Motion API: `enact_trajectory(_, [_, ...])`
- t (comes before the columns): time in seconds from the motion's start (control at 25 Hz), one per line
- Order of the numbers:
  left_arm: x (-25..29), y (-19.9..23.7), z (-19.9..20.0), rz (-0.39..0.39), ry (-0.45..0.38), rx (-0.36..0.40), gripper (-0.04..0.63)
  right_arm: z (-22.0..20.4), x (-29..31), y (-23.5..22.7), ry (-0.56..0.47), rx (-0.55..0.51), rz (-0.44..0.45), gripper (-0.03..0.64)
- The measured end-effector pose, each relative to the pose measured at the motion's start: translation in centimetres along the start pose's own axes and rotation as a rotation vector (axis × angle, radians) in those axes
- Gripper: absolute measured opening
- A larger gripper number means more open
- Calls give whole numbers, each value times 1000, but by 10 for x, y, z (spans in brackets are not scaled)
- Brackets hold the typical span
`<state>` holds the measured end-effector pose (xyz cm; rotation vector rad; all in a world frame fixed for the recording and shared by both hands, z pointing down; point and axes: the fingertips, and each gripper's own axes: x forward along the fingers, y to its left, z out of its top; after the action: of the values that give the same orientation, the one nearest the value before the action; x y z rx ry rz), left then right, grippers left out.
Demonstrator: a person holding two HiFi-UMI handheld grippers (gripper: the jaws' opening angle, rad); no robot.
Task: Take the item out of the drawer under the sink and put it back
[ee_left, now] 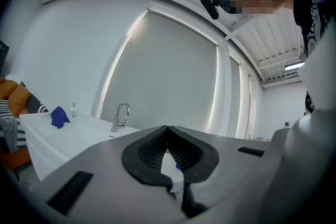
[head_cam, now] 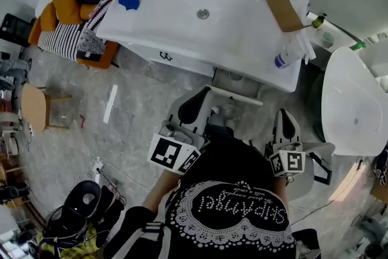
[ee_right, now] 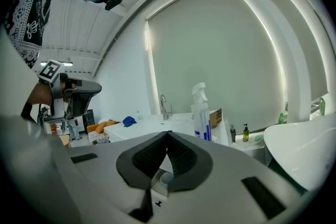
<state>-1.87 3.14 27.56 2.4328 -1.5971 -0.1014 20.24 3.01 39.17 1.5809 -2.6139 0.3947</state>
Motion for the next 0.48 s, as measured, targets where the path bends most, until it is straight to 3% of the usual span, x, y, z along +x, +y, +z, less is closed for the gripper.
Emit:
enact_trajectory(0.2, [-14, 4, 11, 31, -13, 46, 5, 10, -14, -17, -32, -3, -31, 18])
enact_trajectory(0.48, [-38, 0, 19, 46, -27, 80, 5, 25, -29, -10, -52, -59, -7, 18])
